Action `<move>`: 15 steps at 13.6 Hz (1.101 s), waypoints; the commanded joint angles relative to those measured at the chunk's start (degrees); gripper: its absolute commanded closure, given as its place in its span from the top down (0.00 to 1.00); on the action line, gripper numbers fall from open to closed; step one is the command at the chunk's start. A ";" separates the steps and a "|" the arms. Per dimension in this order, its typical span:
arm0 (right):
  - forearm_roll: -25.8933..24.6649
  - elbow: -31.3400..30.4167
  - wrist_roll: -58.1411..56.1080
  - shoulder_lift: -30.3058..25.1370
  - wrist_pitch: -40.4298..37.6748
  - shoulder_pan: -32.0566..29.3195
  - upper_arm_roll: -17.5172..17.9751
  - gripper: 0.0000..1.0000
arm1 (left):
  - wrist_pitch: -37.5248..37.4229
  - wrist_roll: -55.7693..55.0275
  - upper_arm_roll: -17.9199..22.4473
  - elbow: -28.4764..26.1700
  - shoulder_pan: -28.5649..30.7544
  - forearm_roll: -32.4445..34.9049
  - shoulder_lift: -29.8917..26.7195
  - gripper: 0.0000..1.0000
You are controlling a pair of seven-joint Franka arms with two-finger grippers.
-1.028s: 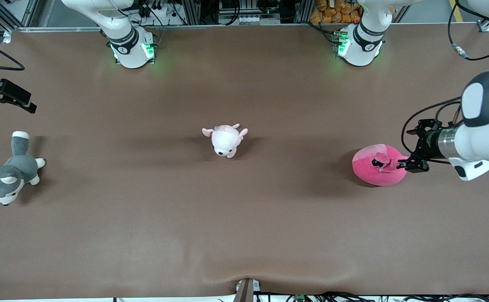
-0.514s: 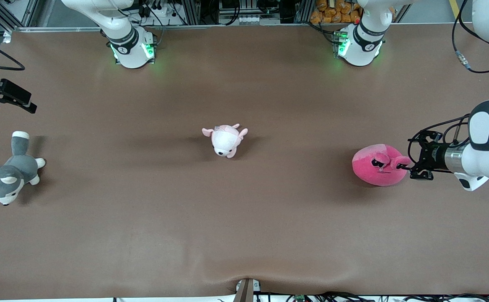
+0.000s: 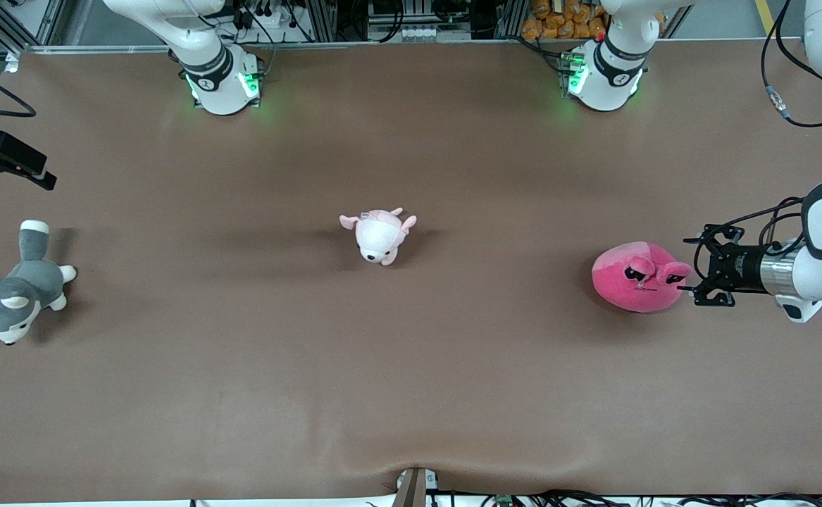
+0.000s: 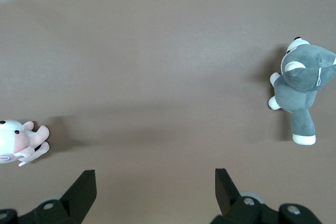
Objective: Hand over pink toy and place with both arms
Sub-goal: 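Close the left gripper on the pink plush toy's tail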
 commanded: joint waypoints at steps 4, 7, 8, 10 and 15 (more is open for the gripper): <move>0.74 1.08 -0.01 -0.01 -2.30 -1.65 0.40 1.00 | 1.01 1.19 -0.16 0.90 0.74 -2.20 1.56 0.37; 2.40 1.96 0.08 -0.10 -4.15 -1.74 0.41 1.00 | 1.01 2.86 -0.25 1.16 0.30 -2.02 1.91 0.00; 3.02 2.05 0.17 -0.01 -3.98 -1.83 0.41 1.00 | 1.01 4.96 -0.42 1.16 -0.13 -1.76 1.65 0.00; 4.16 2.22 0.17 -0.01 -3.89 -2.09 0.14 1.00 | 0.84 8.39 -0.51 1.25 0.65 -2.02 1.12 0.00; 3.02 2.93 -0.53 -0.10 -6.43 -7.18 0.14 1.00 | -1.80 3.61 -0.86 5.63 -0.04 -10.51 0.07 0.00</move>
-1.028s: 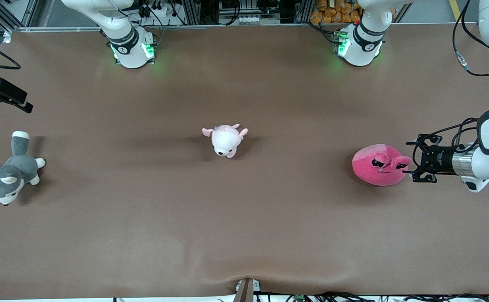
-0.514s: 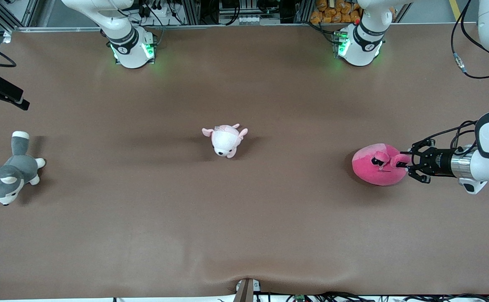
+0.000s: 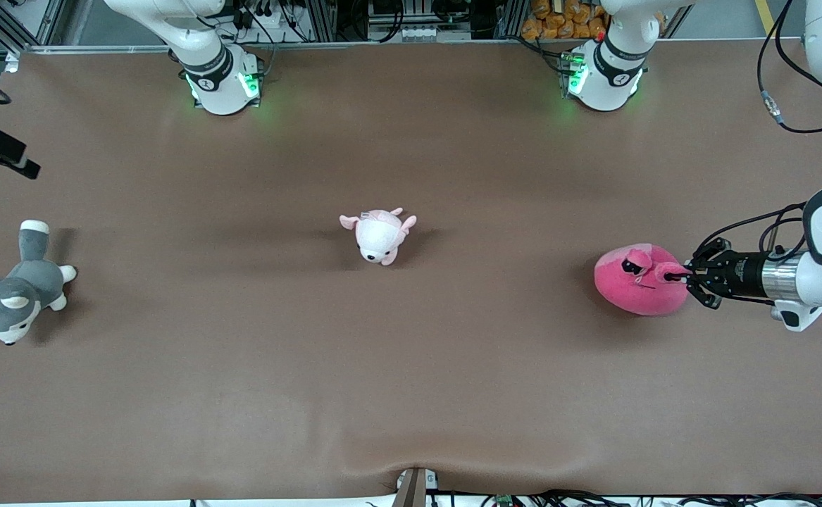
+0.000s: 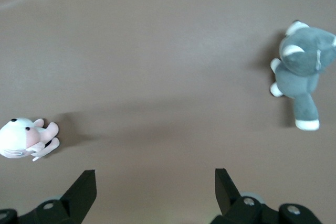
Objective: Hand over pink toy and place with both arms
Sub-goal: 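Close the left gripper on the pink plush toy's tail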
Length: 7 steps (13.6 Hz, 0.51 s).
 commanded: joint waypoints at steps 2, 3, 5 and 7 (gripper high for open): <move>-0.07 0.66 -0.39 -0.07 -3.10 -3.28 0.63 1.00 | -4.09 -9.24 -0.59 2.94 -0.47 -6.84 -1.50 0.00; -0.16 0.66 -0.39 -0.07 -3.89 -2.85 0.80 1.00 | -4.62 -10.57 -1.47 3.99 -0.47 -7.72 -1.85 0.00; -0.33 0.57 -0.21 -0.07 -3.99 -0.14 1.25 1.00 | -4.71 -16.87 -4.27 5.84 -0.64 -10.09 -2.38 0.00; -2.61 0.57 0.14 0.02 -3.99 3.03 1.25 1.00 | -4.71 -26.36 -8.83 8.30 -0.73 -10.27 -2.38 0.00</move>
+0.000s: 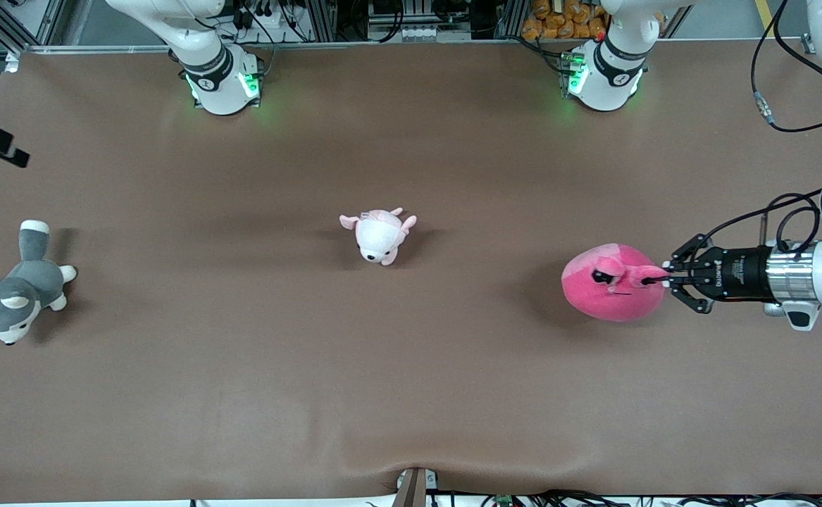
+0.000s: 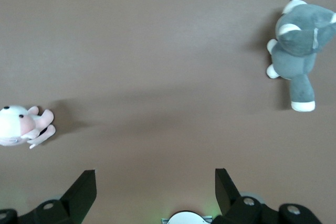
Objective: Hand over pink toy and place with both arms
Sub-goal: 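Lift the pink toy with the left gripper while the right gripper reaches over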
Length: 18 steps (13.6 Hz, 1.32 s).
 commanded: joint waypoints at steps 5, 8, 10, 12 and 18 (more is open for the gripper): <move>-1.95 0.50 0.72 1.23 8.55 2.93 0.01 1.00 | 2.19 -25.49 -12.34 5.61 -3.35 -0.89 -0.65 0.00; -1.95 0.23 -0.33 4.83 13.74 3.36 -0.08 1.00 | 9.46 -36.10 -12.87 5.87 -10.29 -0.89 -0.65 0.00; -1.34 0.14 -5.23 8.51 12.98 3.63 0.10 1.00 | 15.10 -41.75 -12.70 6.66 -15.12 -0.63 -0.65 0.00; 8.89 0.14 -5.70 9.84 8.96 3.46 0.01 1.00 | 19.14 -45.27 -12.35 7.01 -19.34 -0.45 -0.74 0.00; 26.78 0.14 11.30 10.99 4.71 9.42 0.01 1.00 | 31.01 -54.86 -12.96 7.02 -27.17 -0.63 -1.62 0.00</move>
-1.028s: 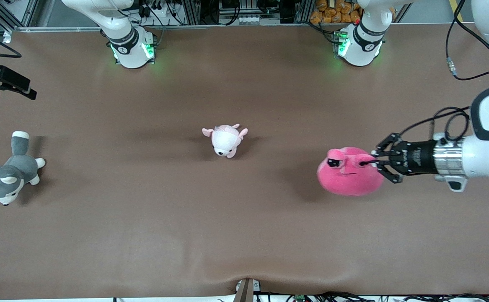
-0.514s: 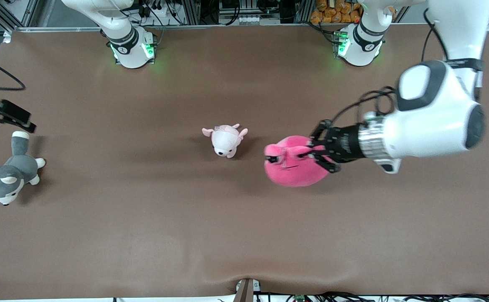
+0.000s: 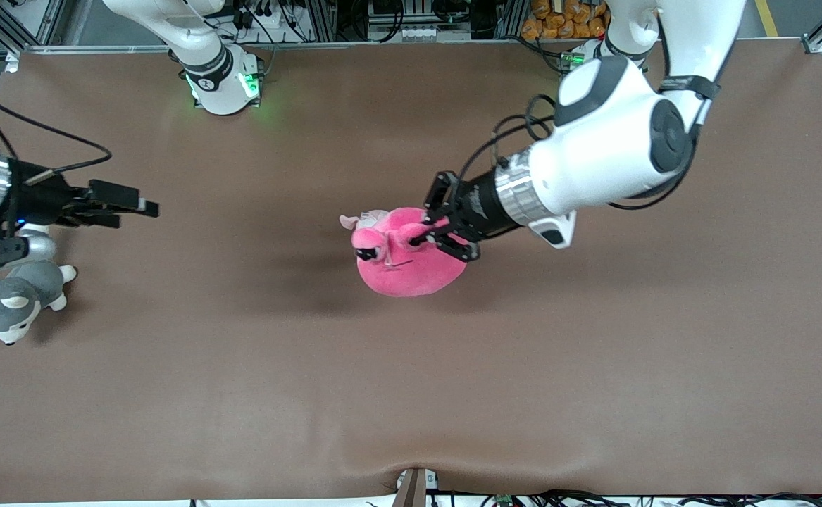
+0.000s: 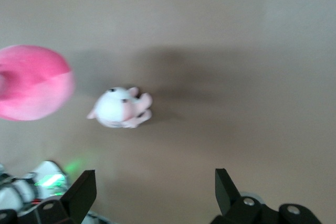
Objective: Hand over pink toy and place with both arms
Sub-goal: 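Lift the pink toy with the left gripper while the right gripper reaches over, then grasp the pink toy with the right gripper beside the left gripper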
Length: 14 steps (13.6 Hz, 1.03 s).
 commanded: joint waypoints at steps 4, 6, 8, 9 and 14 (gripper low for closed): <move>13.36 0.82 25.74 3.61 1.96 5.61 -0.24 1.00 | 5.53 -3.47 -0.06 0.27 -5.57 -0.68 -1.06 0.00; 17.96 0.82 34.45 4.85 2.32 5.70 -0.24 1.00 | 7.12 -3.56 0.11 0.18 -7.24 -0.76 -0.97 0.00; 20.33 0.64 39.82 5.73 3.11 5.35 -0.24 1.00 | 7.21 -3.38 0.11 0.18 -8.12 -0.94 -0.45 0.00; 21.39 0.47 43.07 6.17 3.02 5.35 -0.24 1.00 | 7.30 -3.38 0.20 0.10 -8.65 -1.11 -0.36 0.00; 25.96 -3.75 49.87 6.35 3.11 6.40 -0.24 1.00 | 9.22 -3.56 0.29 0.09 -11.55 -1.12 0.96 0.00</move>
